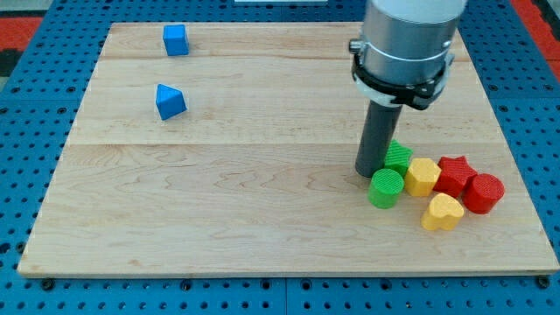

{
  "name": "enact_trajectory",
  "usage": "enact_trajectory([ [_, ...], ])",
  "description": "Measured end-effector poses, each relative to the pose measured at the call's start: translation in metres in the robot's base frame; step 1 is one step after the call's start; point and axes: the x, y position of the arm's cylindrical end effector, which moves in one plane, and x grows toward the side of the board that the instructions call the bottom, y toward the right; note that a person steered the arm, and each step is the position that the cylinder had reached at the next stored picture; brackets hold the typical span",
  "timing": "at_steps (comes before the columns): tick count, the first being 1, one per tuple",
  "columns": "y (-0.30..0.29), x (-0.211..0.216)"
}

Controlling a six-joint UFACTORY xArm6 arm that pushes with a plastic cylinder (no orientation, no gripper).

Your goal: Push the blue triangle closer to the green circle

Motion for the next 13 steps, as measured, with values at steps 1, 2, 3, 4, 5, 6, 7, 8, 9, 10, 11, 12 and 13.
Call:
enact_trajectory([
  [1,-0.117,-0.002],
  [2,-0.211,-0.019],
  [3,-0.304,-0.047],
  [4,-0.346,-0.106],
  [5,-0.272,-0.125],
  [6,-0.213,-0.128],
  [7,-0.211,-0.137],
  [8,-0.211,-0.145],
  [9,-0.247,-0.159],
  [10,-0.194,-0.154],
  [11,-0.179,-0.12],
  [12,-0.203,-0.109],
  [13,-0.256,-0.104],
])
